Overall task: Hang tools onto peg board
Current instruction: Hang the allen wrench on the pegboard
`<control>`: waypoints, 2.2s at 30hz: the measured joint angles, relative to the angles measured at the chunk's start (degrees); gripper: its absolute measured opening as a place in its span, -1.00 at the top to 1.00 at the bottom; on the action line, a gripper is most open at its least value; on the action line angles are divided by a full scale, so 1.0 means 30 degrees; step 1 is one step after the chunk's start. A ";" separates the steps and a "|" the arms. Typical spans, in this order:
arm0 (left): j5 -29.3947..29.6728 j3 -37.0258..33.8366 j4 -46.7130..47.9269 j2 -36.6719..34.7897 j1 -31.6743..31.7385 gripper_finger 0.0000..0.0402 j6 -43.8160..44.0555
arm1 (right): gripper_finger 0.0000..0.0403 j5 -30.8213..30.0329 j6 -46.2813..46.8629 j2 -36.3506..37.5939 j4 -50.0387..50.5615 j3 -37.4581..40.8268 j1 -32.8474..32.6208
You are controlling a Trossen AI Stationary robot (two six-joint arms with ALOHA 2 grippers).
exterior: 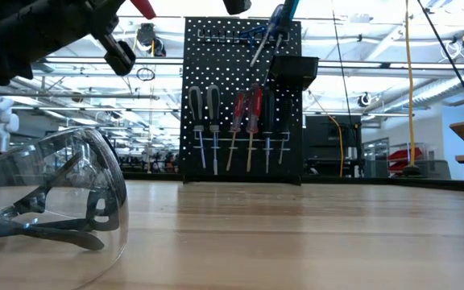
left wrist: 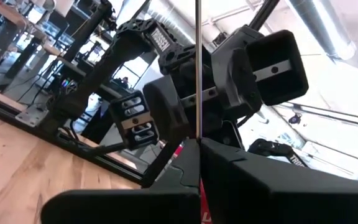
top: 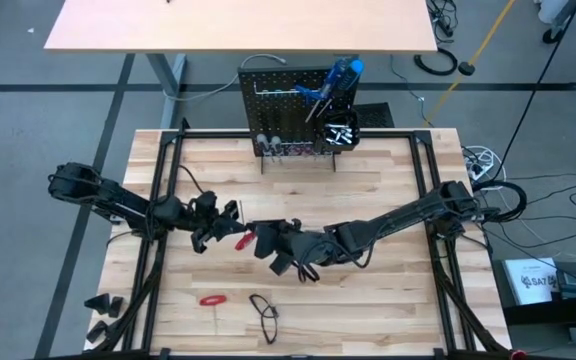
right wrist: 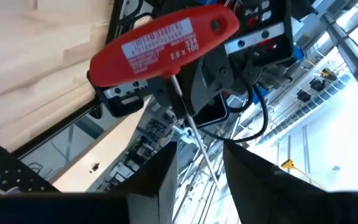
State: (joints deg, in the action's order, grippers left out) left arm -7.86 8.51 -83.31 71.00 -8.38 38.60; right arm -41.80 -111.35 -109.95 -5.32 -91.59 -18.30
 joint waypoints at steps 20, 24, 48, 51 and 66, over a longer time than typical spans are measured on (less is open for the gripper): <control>0.0459 0.2091 0.2388 0.0714 -0.0597 0.99 -0.0637 | 0.40 0.1361 0.1263 0.0000 0.0470 0.0000 0.0365; 0.0444 0.2091 0.2637 0.0714 -0.0593 0.99 -0.0645 | 0.40 0.0929 0.1386 0.0000 0.0466 0.0000 0.0352; -0.1220 0.2091 0.3111 0.0260 -0.0140 0.29 -0.2851 | 0.99 -0.0582 0.6537 0.0169 0.1590 0.0015 -0.0214; -0.1629 0.1898 0.3094 -0.0587 0.0621 0.25 -0.2550 | 0.99 -0.0589 0.9572 0.0576 0.2944 0.0000 -0.0343; 0.2356 -0.2715 0.3203 -0.5231 0.3075 0.24 -0.1963 | 1.00 -0.3470 3.2585 0.2572 0.6393 -0.0022 0.1929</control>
State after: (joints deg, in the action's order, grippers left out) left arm -0.79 0.37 -73.70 55.31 0.84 32.71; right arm -52.21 -13.60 -102.23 13.86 -91.66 -12.51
